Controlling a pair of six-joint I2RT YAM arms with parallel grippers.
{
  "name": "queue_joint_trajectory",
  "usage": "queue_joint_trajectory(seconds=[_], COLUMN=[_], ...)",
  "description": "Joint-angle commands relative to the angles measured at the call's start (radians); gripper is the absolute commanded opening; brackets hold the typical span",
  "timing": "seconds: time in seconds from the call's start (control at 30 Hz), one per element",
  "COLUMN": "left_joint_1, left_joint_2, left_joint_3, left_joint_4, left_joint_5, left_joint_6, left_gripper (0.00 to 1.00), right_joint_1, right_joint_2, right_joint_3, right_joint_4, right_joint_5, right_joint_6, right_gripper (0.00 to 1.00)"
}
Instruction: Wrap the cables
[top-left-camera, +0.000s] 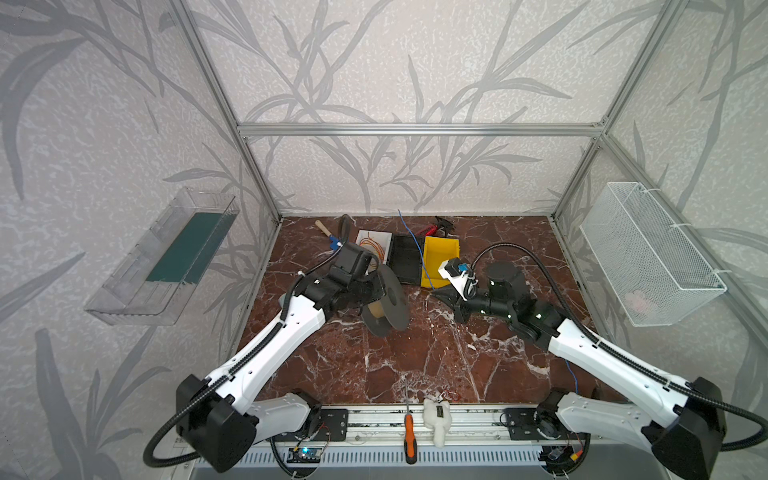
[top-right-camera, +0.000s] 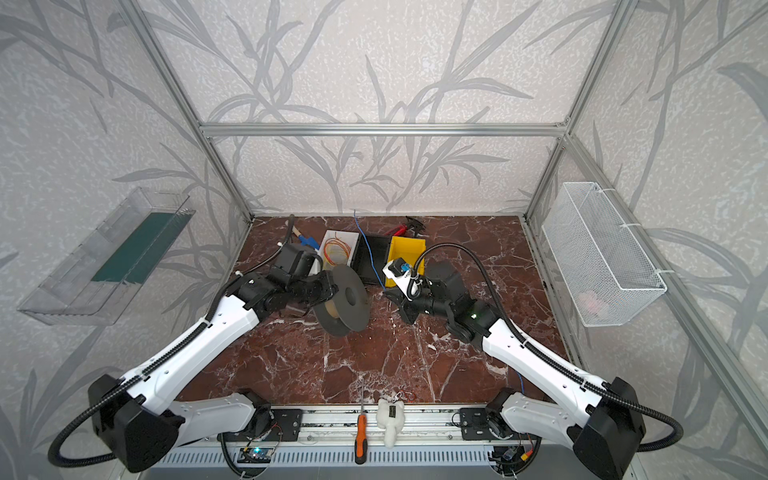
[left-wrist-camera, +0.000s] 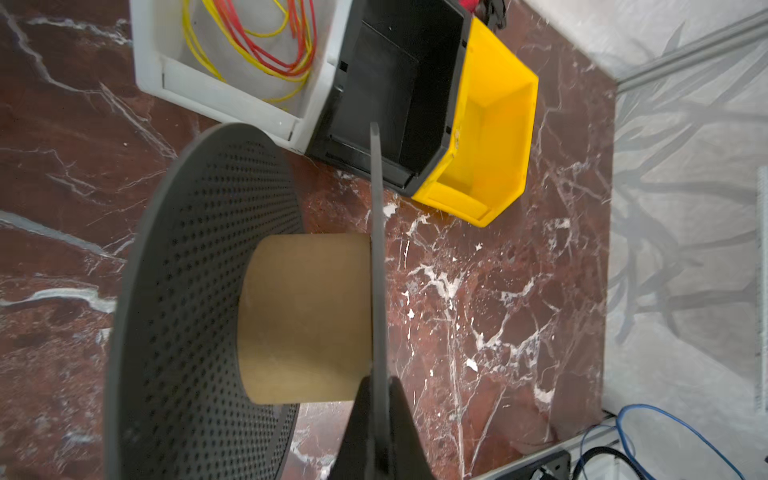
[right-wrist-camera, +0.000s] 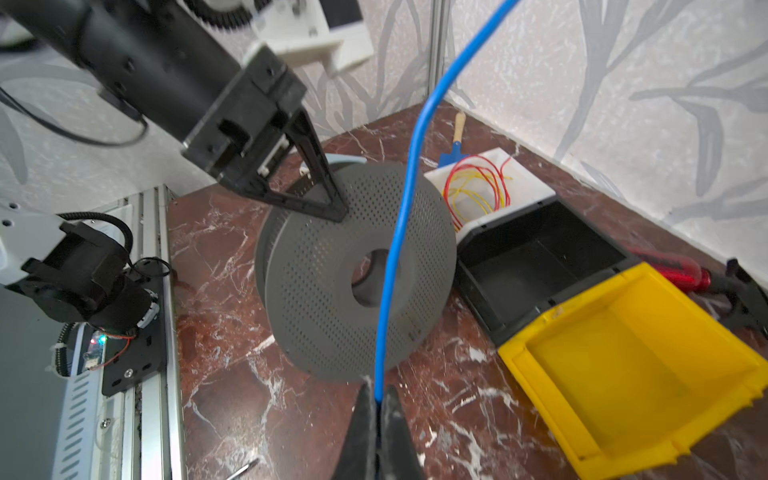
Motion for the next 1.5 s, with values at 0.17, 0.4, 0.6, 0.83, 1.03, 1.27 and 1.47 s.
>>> queue_joint_trajectory(seconds=[0.17,0.4,0.6,0.83,1.03,1.27,1.47], left_joint_1=[-0.167,-0.218,-0.226,-0.223,-0.154,0.006,0.04], left_joint_2=[0.163,0.278,0.276,0.206,0.072,-0.087,-0.092], left_joint_3=[0.2,0.209,0.214,0.249,0.225,0.223,0.209], left_joint_4=[-0.208,-0.148,-0.144,-0.158,-0.238,-0.333,-0.276], left_joint_5=[-0.288,-0.24,-0.248,-0.263,-0.257,-0.254,-0.195], left_joint_6=[-0.091,-0.182,-0.211,-0.16,-0.138,-0.07,-0.018], left_gripper=[0.0,0.0,0.23,0.6,0.61,0.62,0.63], right_joint_1=[-0.005,-0.005,-0.005,0.017,0.132,0.288,0.46], right_joint_2=[-0.11,-0.137,-0.131,-0.112,-0.103,-0.05,-0.032], right_joint_3=[-0.091,-0.096,-0.098,-0.096,-0.107,-0.069,-0.123], right_joint_4=[0.015,-0.008,-0.019,-0.033,-0.06,-0.111,-0.06], right_joint_5=[0.071,0.03,-0.021,-0.095,0.003,0.182,0.405], right_joint_6=[0.029,0.013,0.057,0.188,0.178,0.24,0.268], right_gripper=[0.0,0.0,0.0,0.0,0.0,0.0,0.0])
